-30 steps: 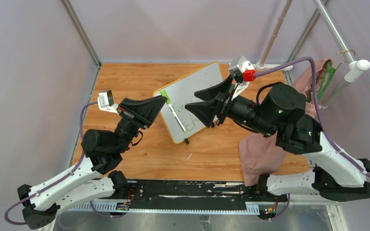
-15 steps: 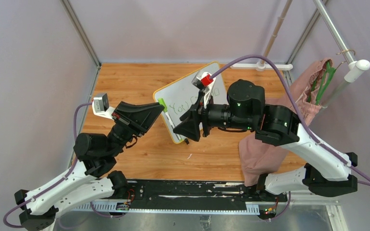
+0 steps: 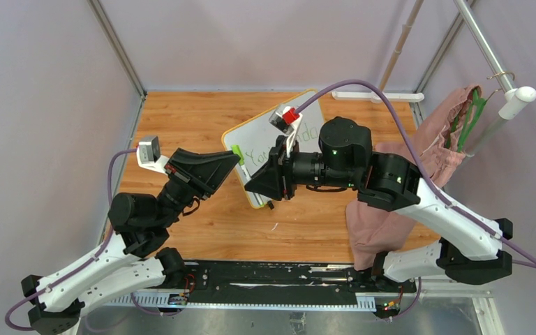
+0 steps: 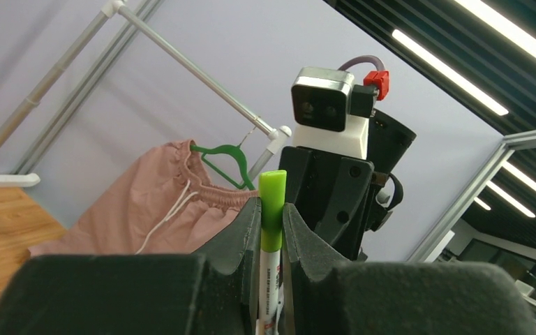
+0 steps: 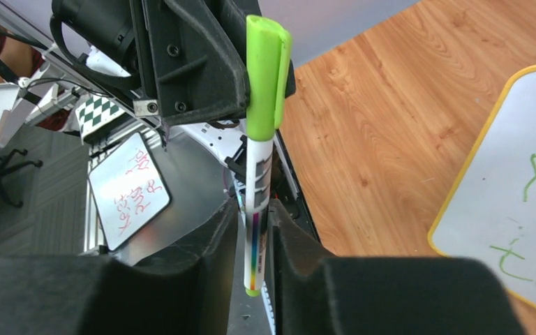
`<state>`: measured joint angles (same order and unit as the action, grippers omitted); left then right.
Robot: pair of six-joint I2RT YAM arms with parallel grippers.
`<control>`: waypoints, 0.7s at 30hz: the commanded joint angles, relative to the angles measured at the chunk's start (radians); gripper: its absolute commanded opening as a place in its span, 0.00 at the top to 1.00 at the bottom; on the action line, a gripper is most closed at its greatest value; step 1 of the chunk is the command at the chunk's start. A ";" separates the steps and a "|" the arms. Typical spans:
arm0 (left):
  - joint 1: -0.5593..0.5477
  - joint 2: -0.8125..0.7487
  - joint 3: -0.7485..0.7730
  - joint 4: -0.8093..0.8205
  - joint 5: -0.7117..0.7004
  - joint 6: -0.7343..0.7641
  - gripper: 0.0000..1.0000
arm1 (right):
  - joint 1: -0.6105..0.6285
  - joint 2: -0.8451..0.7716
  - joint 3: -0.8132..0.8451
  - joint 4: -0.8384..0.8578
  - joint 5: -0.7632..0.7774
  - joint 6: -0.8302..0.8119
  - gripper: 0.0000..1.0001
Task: Write a sentence on the whiteboard
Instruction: Close the whiteboard marker at the center of the board.
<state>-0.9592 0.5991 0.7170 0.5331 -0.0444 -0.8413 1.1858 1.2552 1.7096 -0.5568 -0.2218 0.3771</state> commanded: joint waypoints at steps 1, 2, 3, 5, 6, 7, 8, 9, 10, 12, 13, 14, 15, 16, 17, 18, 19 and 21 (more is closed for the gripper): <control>-0.009 -0.011 -0.016 0.010 0.013 0.005 1.00 | -0.013 0.007 -0.006 0.031 -0.042 0.010 0.80; -0.009 -0.012 -0.018 0.009 0.016 0.007 1.00 | -0.013 0.006 -0.008 0.031 -0.043 0.008 0.87; -0.009 -0.013 -0.019 0.008 0.017 0.006 1.00 | -0.013 0.002 -0.011 0.031 -0.044 0.005 0.92; -0.009 -0.019 -0.027 0.008 0.014 0.005 0.90 | -0.012 -0.014 -0.023 0.030 -0.041 -0.006 1.00; -0.009 -0.021 -0.029 0.008 0.016 0.003 0.78 | -0.013 -0.024 -0.030 0.026 -0.038 -0.011 1.00; -0.008 -0.024 -0.031 0.008 0.021 0.005 0.66 | -0.012 -0.034 -0.037 0.019 -0.033 -0.022 1.00; -0.008 -0.026 -0.030 0.006 0.032 0.010 0.55 | -0.012 -0.044 -0.042 0.008 -0.029 -0.042 1.00; -0.009 -0.026 -0.027 0.003 0.047 0.018 0.47 | -0.013 -0.053 -0.047 -0.005 -0.024 -0.054 1.00; -0.009 -0.023 -0.018 -0.009 0.076 0.029 0.40 | -0.012 -0.063 -0.052 -0.018 -0.019 -0.070 1.00; -0.009 -0.009 0.017 -0.064 0.127 0.061 0.30 | -0.012 -0.081 -0.068 -0.040 -0.015 -0.097 1.00; -0.009 0.000 0.038 -0.097 0.149 0.077 0.28 | -0.012 -0.088 -0.074 -0.049 -0.014 -0.109 1.00; -0.009 0.011 0.057 -0.124 0.167 0.093 0.26 | -0.012 -0.097 -0.080 -0.059 -0.010 -0.119 1.00; -0.008 0.022 0.076 -0.150 0.183 0.103 0.26 | -0.012 -0.105 -0.089 -0.065 -0.011 -0.131 1.00; -0.008 0.034 0.093 -0.166 0.197 0.112 0.26 | -0.012 -0.111 -0.094 -0.071 -0.011 -0.141 1.00; -0.009 0.049 0.111 -0.181 0.217 0.119 0.26 | -0.013 -0.118 -0.100 -0.076 -0.012 -0.150 1.00; -0.007 0.066 0.130 -0.203 0.235 0.127 0.26 | -0.012 -0.123 -0.106 -0.080 -0.011 -0.159 1.00; -0.008 0.084 0.151 -0.224 0.252 0.135 0.27 | -0.012 -0.129 -0.109 -0.084 -0.011 -0.167 1.00; -0.008 0.116 0.182 -0.250 0.286 0.138 0.31 | -0.012 -0.135 -0.115 -0.093 -0.008 -0.179 1.00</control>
<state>-0.9638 0.6689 0.8314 0.3634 0.1398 -0.7506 1.1820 1.1454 1.6108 -0.6159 -0.2359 0.2584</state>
